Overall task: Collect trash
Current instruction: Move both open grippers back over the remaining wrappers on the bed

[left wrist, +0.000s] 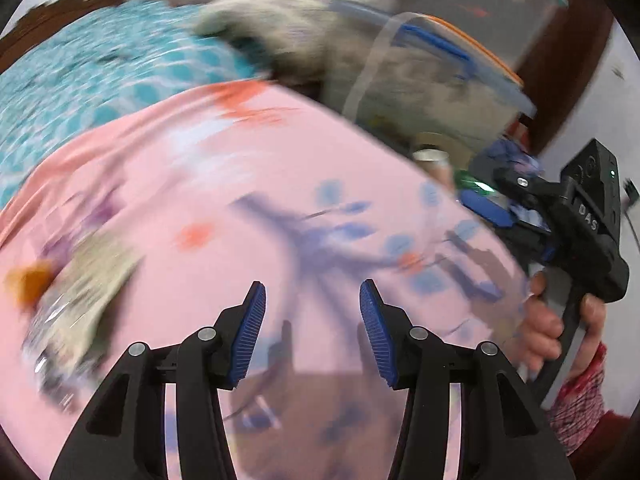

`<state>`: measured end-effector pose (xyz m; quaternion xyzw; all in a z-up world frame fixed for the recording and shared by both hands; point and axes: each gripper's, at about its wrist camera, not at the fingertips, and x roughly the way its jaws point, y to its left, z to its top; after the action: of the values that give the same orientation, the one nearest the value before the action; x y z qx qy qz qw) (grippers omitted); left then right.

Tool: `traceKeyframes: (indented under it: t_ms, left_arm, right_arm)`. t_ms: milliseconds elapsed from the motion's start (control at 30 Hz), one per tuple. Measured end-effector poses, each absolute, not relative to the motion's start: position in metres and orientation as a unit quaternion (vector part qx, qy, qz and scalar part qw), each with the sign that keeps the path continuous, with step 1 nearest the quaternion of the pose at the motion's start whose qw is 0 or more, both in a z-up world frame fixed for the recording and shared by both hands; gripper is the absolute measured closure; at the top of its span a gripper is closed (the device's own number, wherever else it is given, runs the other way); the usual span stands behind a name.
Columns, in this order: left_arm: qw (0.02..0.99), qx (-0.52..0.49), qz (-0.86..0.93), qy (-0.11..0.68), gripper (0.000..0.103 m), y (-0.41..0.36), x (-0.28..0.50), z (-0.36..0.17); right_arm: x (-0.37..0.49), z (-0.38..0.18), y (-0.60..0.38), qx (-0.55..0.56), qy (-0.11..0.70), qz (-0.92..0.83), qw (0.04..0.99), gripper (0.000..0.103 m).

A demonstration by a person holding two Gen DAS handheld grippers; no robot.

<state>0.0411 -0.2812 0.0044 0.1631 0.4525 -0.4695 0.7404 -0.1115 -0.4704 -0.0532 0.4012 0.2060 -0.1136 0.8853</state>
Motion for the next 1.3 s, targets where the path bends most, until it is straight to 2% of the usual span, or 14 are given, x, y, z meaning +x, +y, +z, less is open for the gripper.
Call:
traceKeyframes:
  t_ms: [133,233,467,700,900,1067,1300]
  left_arm:
    - [0.786,0.122,-0.392,0.462,0.056,-0.195,0.08,0.001]
    - [0.816,0.096,-0.333,0.463,0.05,-0.144,0.104,-0.002]
    - [0.853,0.075,-0.239,0.458,0.05,-0.078,0.134,-0.009]
    - [0.858,0.076,-0.222,0.458,0.05,-0.062,0.138,-0.02]
    - [0.873,0.086,-0.191,0.441,0.05,-0.049,0.143,-0.027]
    - [0.883,0.09,-0.168,0.429,0.05,-0.042,0.145,-0.032]
    - [0.882,0.087,-0.159,0.434,0.05,-0.038,0.148,-0.04]
  right_arm:
    - [-0.077,-0.063,-0.43,0.387,0.249,-0.079,0.884,0.026]
    - [-0.053,-0.07,-0.401,0.373,0.281,-0.055,0.883,0.027]
    - [-0.012,-0.087,-0.341,0.349,0.327,-0.029,0.878,0.027]
    - [0.007,-0.102,-0.307,0.331,0.365,-0.031,0.87,0.027]
    - [0.009,-0.105,-0.301,0.317,0.361,-0.047,0.876,0.026]
    - [0.008,-0.105,-0.293,0.292,0.353,-0.041,0.888,0.018]
    - [0.01,-0.105,-0.29,0.273,0.353,-0.04,0.894,0.013]
